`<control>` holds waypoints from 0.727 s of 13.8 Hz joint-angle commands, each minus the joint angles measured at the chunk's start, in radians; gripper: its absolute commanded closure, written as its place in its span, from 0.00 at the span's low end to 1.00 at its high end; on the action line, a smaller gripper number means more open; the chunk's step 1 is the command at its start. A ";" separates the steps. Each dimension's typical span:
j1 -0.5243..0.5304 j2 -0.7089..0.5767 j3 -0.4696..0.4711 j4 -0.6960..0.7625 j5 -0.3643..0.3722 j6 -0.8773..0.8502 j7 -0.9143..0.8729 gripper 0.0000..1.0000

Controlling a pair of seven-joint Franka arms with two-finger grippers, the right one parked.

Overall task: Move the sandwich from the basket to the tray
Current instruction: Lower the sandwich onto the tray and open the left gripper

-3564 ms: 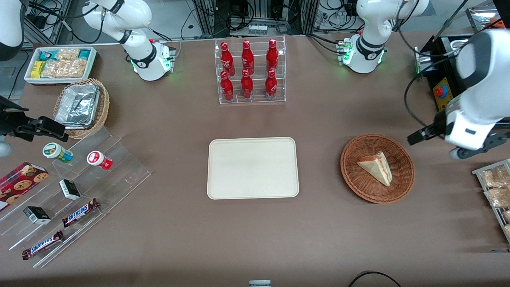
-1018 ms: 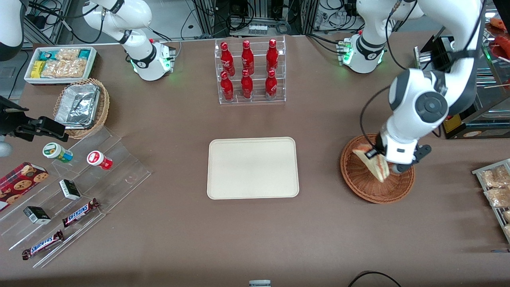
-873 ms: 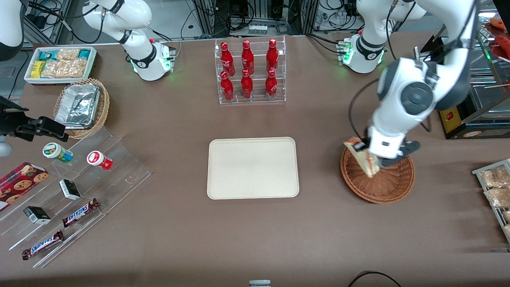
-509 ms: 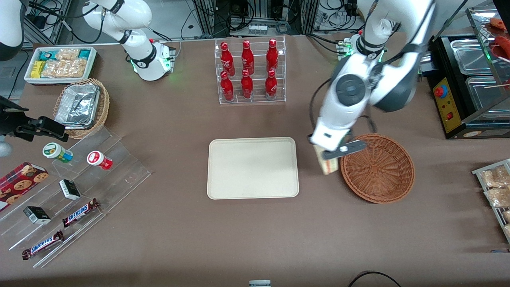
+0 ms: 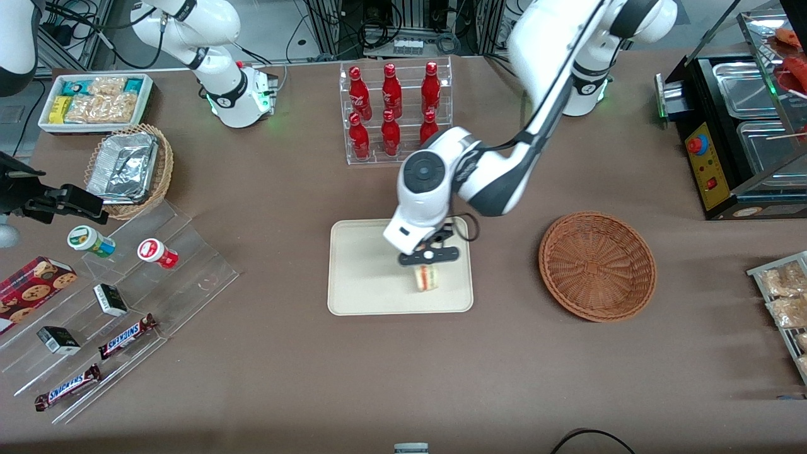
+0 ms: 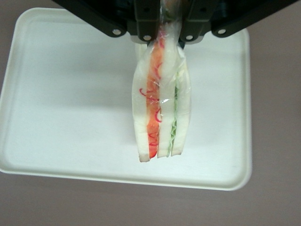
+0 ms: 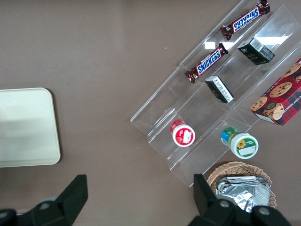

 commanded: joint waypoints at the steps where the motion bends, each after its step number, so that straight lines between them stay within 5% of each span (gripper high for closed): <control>1: -0.037 0.063 0.016 0.048 0.038 0.058 -0.015 1.00; 7: -0.054 0.136 0.015 0.046 0.129 0.147 -0.015 1.00; 8: -0.054 0.135 0.015 0.045 0.129 0.147 -0.012 0.80; 10: -0.053 0.120 0.015 0.046 0.124 0.138 -0.023 0.05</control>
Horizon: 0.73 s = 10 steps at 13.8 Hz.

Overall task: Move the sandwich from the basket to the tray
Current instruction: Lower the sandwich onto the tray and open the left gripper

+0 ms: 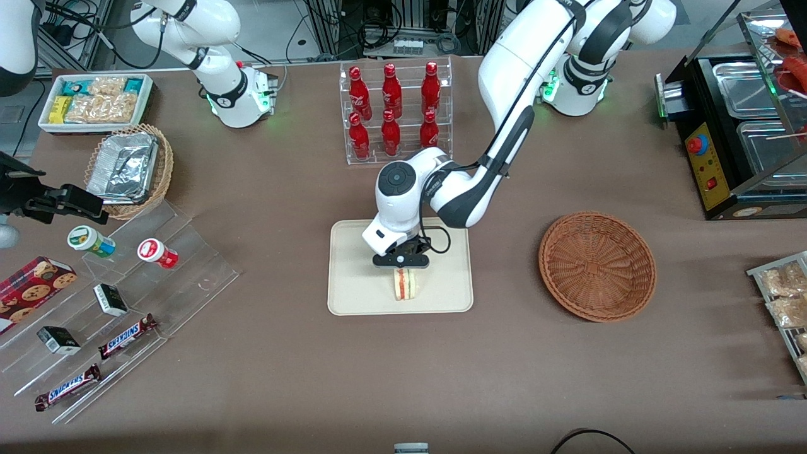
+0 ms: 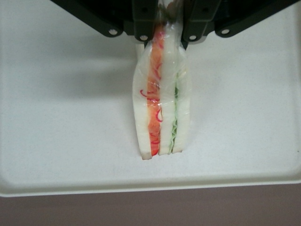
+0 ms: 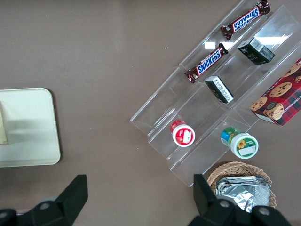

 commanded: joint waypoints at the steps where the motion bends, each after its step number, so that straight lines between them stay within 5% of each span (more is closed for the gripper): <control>1: -0.012 -0.022 0.015 0.024 0.011 -0.018 -0.028 0.01; 8: 0.008 -0.244 0.029 0.022 -0.011 -0.304 -0.102 0.01; 10: 0.007 -0.315 0.101 0.019 -0.073 -0.399 -0.099 0.01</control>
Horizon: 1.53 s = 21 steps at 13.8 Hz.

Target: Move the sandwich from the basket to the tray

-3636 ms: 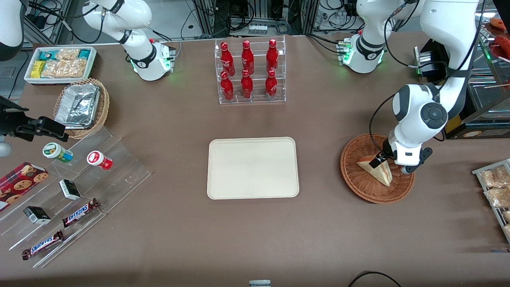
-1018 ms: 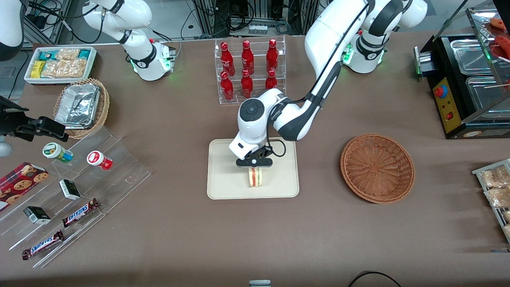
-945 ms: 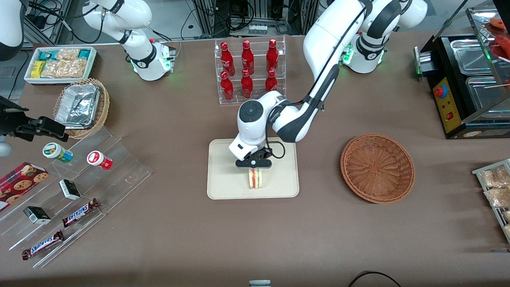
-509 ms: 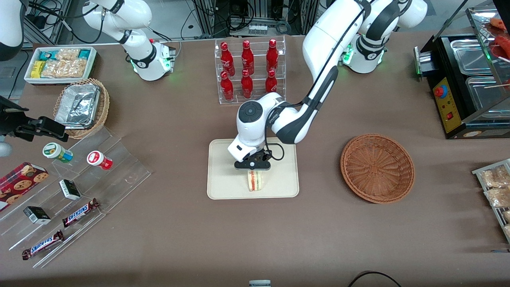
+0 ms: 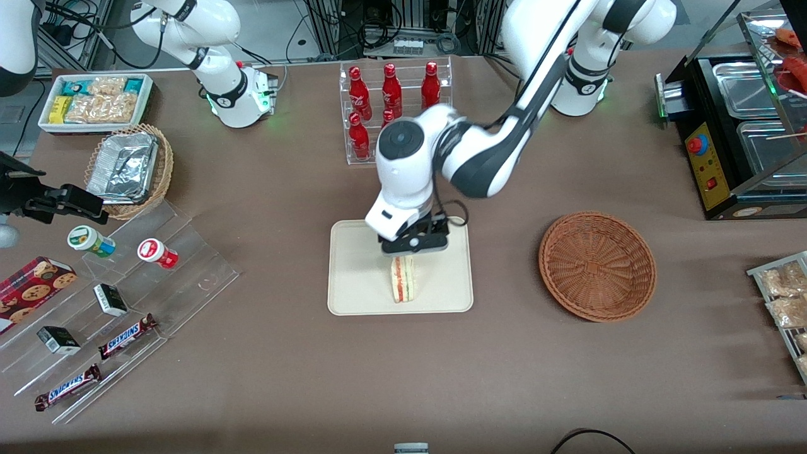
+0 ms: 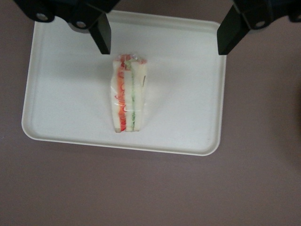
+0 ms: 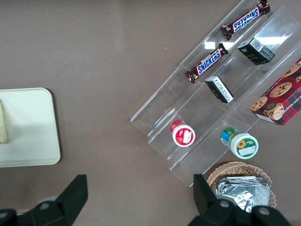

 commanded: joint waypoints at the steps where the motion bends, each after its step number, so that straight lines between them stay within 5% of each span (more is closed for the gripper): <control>1: -0.001 -0.119 0.079 -0.036 -0.064 -0.116 -0.002 0.01; 7: -0.001 -0.319 0.246 -0.073 -0.067 -0.371 0.132 0.01; 15: -0.001 -0.437 0.529 -0.091 -0.135 -0.469 0.498 0.01; 19: 0.005 -0.475 0.590 -0.090 -0.136 -0.497 0.622 0.01; 21: 0.110 -0.498 0.558 -0.085 -0.153 -0.530 0.698 0.01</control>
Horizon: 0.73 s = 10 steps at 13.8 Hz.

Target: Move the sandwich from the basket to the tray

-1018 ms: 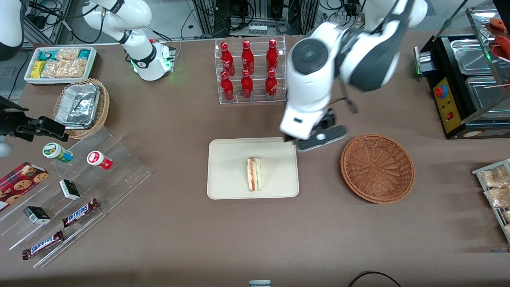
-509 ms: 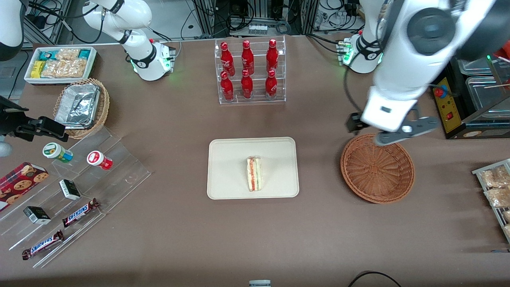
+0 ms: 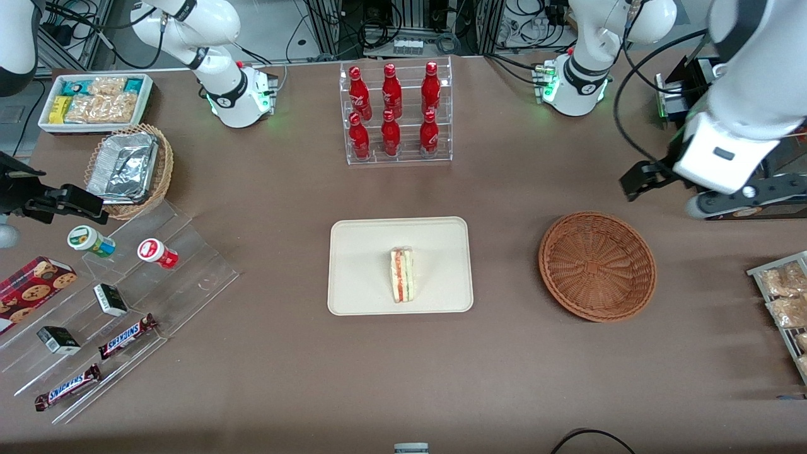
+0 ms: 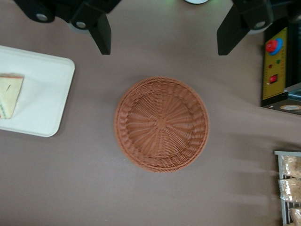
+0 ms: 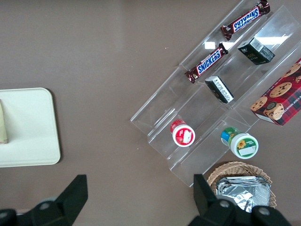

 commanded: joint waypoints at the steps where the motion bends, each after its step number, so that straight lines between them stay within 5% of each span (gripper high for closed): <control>1: 0.057 -0.050 -0.011 -0.014 -0.027 -0.033 0.102 0.01; 4: 0.149 -0.068 -0.029 -0.020 -0.030 -0.062 0.195 0.01; 10: 0.707 -0.124 -0.542 -0.058 -0.031 -0.093 0.289 0.01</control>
